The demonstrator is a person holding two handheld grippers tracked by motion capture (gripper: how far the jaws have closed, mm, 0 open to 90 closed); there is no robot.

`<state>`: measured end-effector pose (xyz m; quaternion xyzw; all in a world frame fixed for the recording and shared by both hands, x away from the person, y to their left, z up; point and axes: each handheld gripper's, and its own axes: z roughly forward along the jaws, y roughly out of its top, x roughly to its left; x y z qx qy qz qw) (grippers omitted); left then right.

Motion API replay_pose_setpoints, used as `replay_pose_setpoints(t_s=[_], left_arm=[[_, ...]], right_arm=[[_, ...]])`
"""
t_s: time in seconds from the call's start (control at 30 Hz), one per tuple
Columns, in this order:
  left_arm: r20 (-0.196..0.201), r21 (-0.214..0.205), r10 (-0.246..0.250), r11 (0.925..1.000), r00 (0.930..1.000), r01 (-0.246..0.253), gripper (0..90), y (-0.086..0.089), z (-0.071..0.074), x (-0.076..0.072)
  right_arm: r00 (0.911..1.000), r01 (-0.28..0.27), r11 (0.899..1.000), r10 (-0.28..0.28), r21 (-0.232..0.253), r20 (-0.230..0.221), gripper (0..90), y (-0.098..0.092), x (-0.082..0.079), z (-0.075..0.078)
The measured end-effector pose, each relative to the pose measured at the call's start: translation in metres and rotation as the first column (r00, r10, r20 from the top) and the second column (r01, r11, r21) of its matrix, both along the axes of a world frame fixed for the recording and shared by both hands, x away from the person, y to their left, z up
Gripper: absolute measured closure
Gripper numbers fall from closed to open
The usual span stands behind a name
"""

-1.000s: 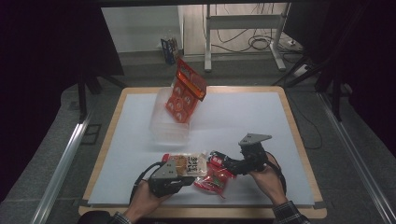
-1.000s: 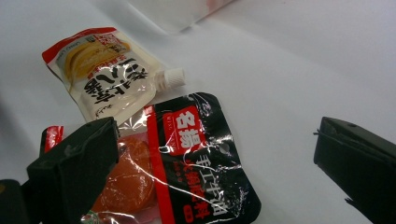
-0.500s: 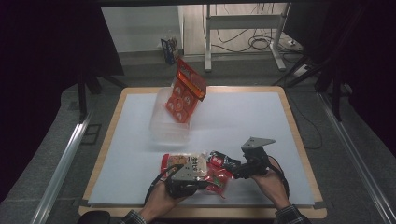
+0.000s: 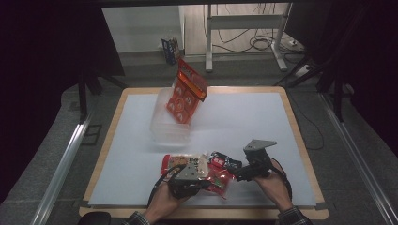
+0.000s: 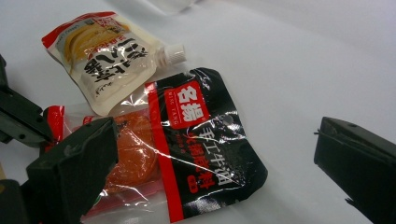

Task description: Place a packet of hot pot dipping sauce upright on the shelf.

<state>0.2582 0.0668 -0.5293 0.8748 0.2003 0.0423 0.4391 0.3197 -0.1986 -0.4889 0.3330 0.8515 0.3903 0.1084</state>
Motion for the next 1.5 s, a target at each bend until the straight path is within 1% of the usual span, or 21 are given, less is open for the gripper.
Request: replay_pose_setpoints(t_s=[0.07, 0.17, 0.23, 0.33, 0.57, 0.6, 0.63, 0.67, 0.73, 0.77, 0.87, 0.93, 1.03, 1.13, 1.23, 1.27, 1.3, 1.33, 1.37, 1.43, 1.5], left_arm=[[-0.02, 0.032, -0.003, 0.9995, 0.9998, 0.004, 89.4, -0.005, -0.007, 0.0], [-0.028, 0.024, -0.004, 0.9997, 0.9996, 0.005, 89.8, -0.005, -0.008, -0.001], [-0.043, 0.036, -0.009, 0.9993, 0.999, 0.01, 89.9, -0.005, -0.009, 0.0], [-0.075, 0.024, -0.01, 0.9996, 0.9972, 0.012, 90.0, -0.004, -0.011, 0.002], [-0.058, 0.043, -0.011, 0.999, 0.9983, 0.013, 90.0, -0.005, -0.011, -0.001], [-0.053, 0.063, -0.021, 0.9977, 0.9984, 0.025, 90.0, -0.006, -0.012, 0.0], [-0.045, 0.064, -0.023, 0.9976, 0.9987, 0.025, 90.0, -0.005, -0.012, -0.001], [-0.04, 0.067, -0.02, 0.9975, 0.999, 0.022, 90.0, -0.006, -0.012, -0.002], [-0.034, 0.069, -0.017, 0.9975, 0.9993, 0.019, 90.0, -0.006, -0.012, -0.003], [-0.023, 0.093, -0.032, 0.9951, 0.9992, 0.034, 90.0, -0.005, -0.011, -0.002], [-0.02, 0.091, -0.03, 0.9953, 0.9993, 0.032, 90.0, -0.005, -0.012, -0.002], [-0.027, 0.072, -0.017, 0.9972, 0.9995, 0.019, 90.0, -0.006, -0.012, -0.004], [-0.028, 0.064, -0.011, 0.9979, 0.9995, 0.013, 90.0, -0.007, -0.013, -0.004], [-0.025, 0.062, -0.009, 0.998, 0.9996, 0.01, 90.0, -0.007, -0.013, -0.005], [-0.024, 0.062, -0.008, 0.998, 0.9997, 0.01, 90.0, -0.007, -0.013, -0.005], [-0.013, 0.091, -0.026, 0.9955, 0.9996, 0.027, 90.0, -0.006, -0.012, -0.004], [-0.013, 0.091, -0.026, 0.9955, 0.9996, 0.027, 90.0, -0.006, -0.012, -0.004], [-0.014, 0.09, -0.026, 0.9955, 0.9996, 0.028, 90.0, -0.006, -0.012, -0.003], [-0.014, 0.09, -0.026, 0.9955, 0.9996, 0.028, 90.0, -0.006, -0.012, -0.003], [-0.015, 0.089, -0.026, 0.9956, 0.9996, 0.027, 90.0, -0.006, -0.012, -0.003], [-0.013, 0.089, -0.026, 0.9957, 0.9996, 0.027, 90.0, -0.005, -0.012, -0.003]], right_arm=[[1.0, -0.004, 1.0, 0.004, -0.005, -0.003, 0.0, 0.001, 0.0, -0.001], [0.9999, -0.011, 1.0, 0.011, -0.006, 0.0, 0.0, 0.001, 0.0, -0.001], [0.9999, -0.012, 1.0, 0.012, -0.005, -0.009, 0.0, 0.001, 0.0, -0.001], [0.9996, -0.017, 1.0, 0.017, -0.007, -0.024, 0.0, 0.001, 0.0, -0.001], [0.9973, -0.041, 0.999, 0.04, -0.006, -0.061, 0.0, 0.005, -0.001, -0.002], [0.9939, -0.051, 0.999, 0.051, 0.007, -0.097, 0.0, 0.007, 0.0, -0.004], [0.9939, -0.051, 0.999, 0.051, 0.007, -0.097, 0.0, 0.007, 0.0, -0.004], [0.9899, -0.059, 0.998, 0.06, 0.013, -0.128, 0.0, 0.009, 0.002, -0.006], [0.9851, -0.07, 0.997, 0.072, 0.016, -0.156, 0.0, 0.011, 0.003, -0.008], [0.9836, -0.079, 0.997, 0.08, 0.014, -0.161, 0.1, 0.013, 0.004, -0.009], [0.9794, -0.096, 0.995, 0.098, 0.017, -0.177, 1.5, 0.016, 0.005, -0.011], [0.9726, -0.119, 0.993, 0.119, 0.01, -0.2, 4.0, 0.021, 0.007, -0.013], [0.9707, -0.128, 0.992, 0.122, -0.017, -0.207, 8.0, 0.024, 0.011, -0.015], [0.9681, -0.128, 0.992, 0.123, -0.005, -0.218, 13.8, 0.022, 0.016, -0.015], [0.9666, -0.125, 0.992, 0.117, -0.022, -0.228, 15.1, 0.02, 0.022, -0.017], [0.9626, -0.129, 0.992, 0.121, -0.017, -0.243, 17.4, 0.019, 0.024, -0.018], [0.9626, -0.129, 0.992, 0.121, -0.017, -0.243, 17.4, 0.019, 0.024, -0.018], [0.9501, -0.154, 0.988, 0.151, 0.01, -0.273, 21.3, 0.019, 0.024, -0.018], [0.9501, -0.154, 0.988, 0.151, 0.01, -0.273, 21.3, 0.019, 0.024, -0.018], [0.9345, -0.211, 0.977, 0.207, 0.019, -0.29, 26.0, 0.024, 0.021, -0.018], [0.9262, -0.232, 0.972, 0.23, 0.028, -0.299, 29.2, 0.027, 0.018, -0.017]])
